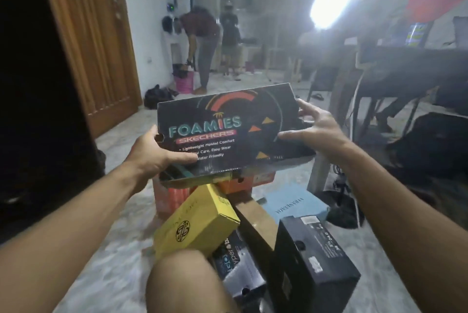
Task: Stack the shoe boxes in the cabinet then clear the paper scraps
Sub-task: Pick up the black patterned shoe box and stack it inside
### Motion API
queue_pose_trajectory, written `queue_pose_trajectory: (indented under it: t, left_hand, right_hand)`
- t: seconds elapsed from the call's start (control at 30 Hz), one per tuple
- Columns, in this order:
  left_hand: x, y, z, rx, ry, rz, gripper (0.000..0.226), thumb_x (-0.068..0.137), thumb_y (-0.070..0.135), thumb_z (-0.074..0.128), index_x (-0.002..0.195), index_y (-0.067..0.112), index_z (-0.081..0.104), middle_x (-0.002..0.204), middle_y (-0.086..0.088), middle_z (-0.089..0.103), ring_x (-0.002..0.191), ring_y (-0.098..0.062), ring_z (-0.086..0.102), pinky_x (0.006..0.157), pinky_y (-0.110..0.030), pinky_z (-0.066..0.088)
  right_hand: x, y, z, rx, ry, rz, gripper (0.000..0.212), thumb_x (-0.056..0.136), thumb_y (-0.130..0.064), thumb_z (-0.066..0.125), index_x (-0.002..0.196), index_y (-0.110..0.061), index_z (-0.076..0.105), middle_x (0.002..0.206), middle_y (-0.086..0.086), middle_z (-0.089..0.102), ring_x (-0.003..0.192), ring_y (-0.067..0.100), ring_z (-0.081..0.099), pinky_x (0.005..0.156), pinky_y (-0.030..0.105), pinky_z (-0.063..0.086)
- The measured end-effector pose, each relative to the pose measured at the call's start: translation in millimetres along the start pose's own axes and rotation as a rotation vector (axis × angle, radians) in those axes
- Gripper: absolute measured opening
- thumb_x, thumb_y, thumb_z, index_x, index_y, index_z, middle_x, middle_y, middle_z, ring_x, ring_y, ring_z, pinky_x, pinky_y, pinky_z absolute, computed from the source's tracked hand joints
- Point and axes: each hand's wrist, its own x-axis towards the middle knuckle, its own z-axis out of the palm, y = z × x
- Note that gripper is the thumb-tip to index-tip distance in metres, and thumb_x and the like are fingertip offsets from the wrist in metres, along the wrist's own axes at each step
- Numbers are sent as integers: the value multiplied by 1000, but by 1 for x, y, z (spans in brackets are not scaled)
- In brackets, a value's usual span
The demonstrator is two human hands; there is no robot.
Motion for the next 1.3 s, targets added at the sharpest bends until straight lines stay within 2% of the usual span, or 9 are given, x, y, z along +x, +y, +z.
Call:
queue_pose_trajectory:
  t: [0.1,0.2,0.3,0.4,0.57,0.77,0.93,1.1,1.3]
  left_hand:
    - [5,-7,-40,32,62,22,115,21,39,98,123,20,50,113,0,68,104,-22,67,90,-48,55]
    - [4,-14,-80,97,91,13,139,12,48,97,135,21,38,119,1,65,110,-20,63,95,-47,52]
    - [-5,-17,-117,165,104,0,132,5,50,94,122,32,36,113,8,63,107,-12,61,92,-39,52]
    - [-14,-32,-153,234,182,-37,126,25,30,99,134,24,36,105,15,59,101,-4,58,89,-30,49]
    - [-36,-76,-216,282,405,-187,129,11,46,96,123,15,40,114,3,61,107,-13,60,96,-37,51]
    - [-65,-128,-275,214,574,-352,97,34,15,99,112,20,42,111,-3,59,108,-19,58,97,-42,51]
    - [-75,-162,-320,187,640,-483,100,44,7,96,125,17,37,105,3,55,107,-19,51,96,-36,45]
    - [-75,-194,-363,143,705,-620,105,52,5,93,136,18,32,105,3,51,110,-22,49,90,-44,50]
    - [-67,-237,-418,143,830,-717,109,49,5,93,138,21,31,122,-4,52,119,-32,51,91,-60,49]
  right_hand:
    - [15,-11,40,-9,-127,-35,83,57,-18,95,130,-23,56,118,-7,65,97,9,69,78,29,59]
    - [25,-22,79,-74,-265,-101,83,52,-21,97,125,-24,56,110,-7,68,98,9,68,86,27,56]
    - [37,-30,122,-148,-344,-150,94,49,-22,97,131,-21,52,113,-5,66,102,15,65,85,26,55]
    - [47,-39,169,-238,-346,-166,122,40,-41,94,146,-18,38,132,-2,54,117,18,55,100,39,49]
    - [55,-59,248,-220,-438,-193,113,35,-44,94,136,-21,49,120,-2,63,105,19,63,93,41,53]
    - [48,-86,346,-200,-646,-178,101,48,-23,98,136,-10,48,104,-2,59,90,18,62,81,30,52]
    - [49,-104,432,-250,-819,-162,80,50,-18,96,115,-14,50,95,3,62,71,27,72,56,49,60]
    - [52,-116,515,-281,-913,-202,85,48,-23,96,122,-16,54,100,0,65,83,21,69,47,29,58]
    - [60,-128,626,-233,-1000,-211,90,52,-16,95,130,-17,51,109,4,60,91,24,64,57,42,62]
